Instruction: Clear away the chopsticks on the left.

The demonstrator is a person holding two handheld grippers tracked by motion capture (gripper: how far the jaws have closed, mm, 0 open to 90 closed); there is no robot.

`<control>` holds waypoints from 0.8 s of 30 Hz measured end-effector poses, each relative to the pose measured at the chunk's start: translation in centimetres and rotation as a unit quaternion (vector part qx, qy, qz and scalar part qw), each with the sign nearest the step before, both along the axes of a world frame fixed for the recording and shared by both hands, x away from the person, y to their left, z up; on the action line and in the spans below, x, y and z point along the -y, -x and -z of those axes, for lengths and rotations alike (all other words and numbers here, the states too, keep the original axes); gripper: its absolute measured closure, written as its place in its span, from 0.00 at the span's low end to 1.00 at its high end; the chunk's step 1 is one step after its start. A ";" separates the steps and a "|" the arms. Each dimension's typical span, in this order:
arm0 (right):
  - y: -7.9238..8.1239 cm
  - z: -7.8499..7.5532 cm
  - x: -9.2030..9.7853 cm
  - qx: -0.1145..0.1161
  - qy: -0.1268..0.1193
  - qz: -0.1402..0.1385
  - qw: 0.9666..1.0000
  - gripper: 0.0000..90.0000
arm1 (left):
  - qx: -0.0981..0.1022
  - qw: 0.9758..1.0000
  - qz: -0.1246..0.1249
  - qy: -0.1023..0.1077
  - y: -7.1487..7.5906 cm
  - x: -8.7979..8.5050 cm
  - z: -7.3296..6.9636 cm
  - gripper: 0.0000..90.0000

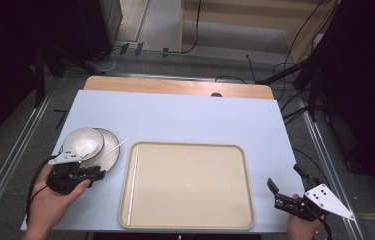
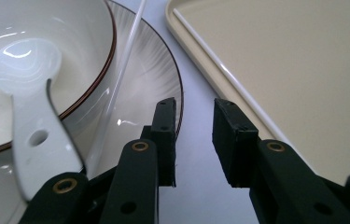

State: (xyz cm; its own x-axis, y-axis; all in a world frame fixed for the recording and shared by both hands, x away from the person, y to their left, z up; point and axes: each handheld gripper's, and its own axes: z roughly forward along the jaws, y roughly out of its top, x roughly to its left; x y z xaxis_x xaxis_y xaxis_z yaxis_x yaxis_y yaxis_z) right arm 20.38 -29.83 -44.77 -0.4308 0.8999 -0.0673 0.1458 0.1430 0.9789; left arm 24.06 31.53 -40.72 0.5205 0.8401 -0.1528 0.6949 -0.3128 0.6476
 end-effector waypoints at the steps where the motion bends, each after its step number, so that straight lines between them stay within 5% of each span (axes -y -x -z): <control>1: 0.0 0.0 0.0 0.000 0.000 0.000 1.000 0.07 | -0.001 1.000 -0.001 -0.004 0.1 -0.3 0.0 0.78; 17: 0.0 0.0 0.0 0.001 0.001 0.000 1.000 0.07 | -0.017 0.999 -0.012 -0.024 0.8 -3.9 0.3 0.78; 24: -0.1 0.1 0.0 0.001 0.001 0.000 1.000 0.07 | -0.005 0.999 -0.033 -0.018 0.8 -5.2 0.2 0.76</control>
